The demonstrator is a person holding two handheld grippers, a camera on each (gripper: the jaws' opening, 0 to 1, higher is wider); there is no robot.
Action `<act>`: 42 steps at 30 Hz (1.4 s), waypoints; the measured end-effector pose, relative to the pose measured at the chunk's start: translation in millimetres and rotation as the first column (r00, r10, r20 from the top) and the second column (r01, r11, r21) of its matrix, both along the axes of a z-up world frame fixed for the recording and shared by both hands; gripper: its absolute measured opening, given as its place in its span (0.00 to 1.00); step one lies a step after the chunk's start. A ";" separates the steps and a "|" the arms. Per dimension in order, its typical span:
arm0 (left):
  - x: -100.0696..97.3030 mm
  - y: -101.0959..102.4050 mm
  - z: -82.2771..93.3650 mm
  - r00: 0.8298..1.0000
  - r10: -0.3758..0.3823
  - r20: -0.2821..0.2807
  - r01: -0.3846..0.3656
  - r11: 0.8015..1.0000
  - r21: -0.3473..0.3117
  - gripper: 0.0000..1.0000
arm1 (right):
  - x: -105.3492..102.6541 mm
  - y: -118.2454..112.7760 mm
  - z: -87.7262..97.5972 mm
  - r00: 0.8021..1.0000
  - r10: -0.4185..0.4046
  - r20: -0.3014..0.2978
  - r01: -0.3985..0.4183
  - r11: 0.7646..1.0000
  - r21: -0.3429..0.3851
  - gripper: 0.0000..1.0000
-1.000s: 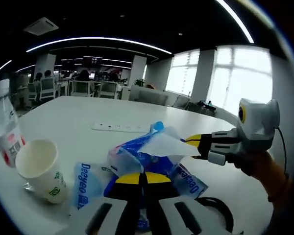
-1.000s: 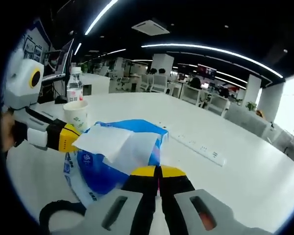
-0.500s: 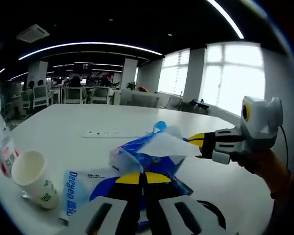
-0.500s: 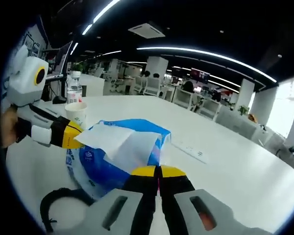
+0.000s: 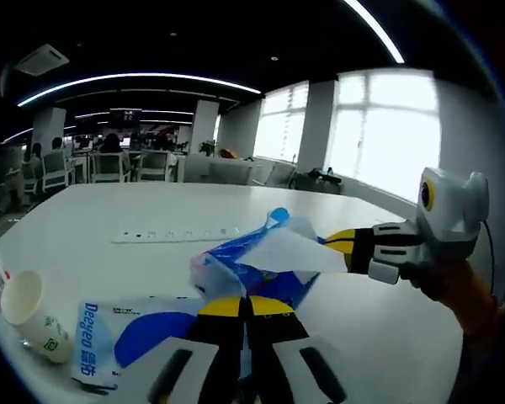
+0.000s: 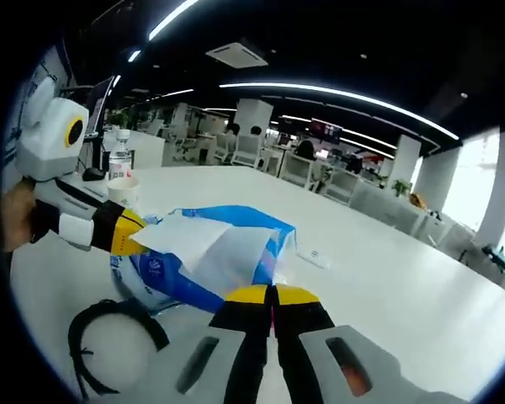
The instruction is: Arrange the tabletop items into an orderly group along one side of the table until the central work area is clear of visible clutter.
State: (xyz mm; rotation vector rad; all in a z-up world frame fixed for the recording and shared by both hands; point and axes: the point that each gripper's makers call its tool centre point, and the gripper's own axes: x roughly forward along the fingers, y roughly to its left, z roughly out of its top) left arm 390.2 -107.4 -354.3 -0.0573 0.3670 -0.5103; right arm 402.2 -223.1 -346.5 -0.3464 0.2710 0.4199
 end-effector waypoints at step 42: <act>-6.5 -70.6 -23.3 0.989 -0.146 0.004 0.143 0.975 0.168 0.00 | -39.3 -68.1 -33.1 0.994 -0.084 -0.074 0.077 0.993 -0.094 0.00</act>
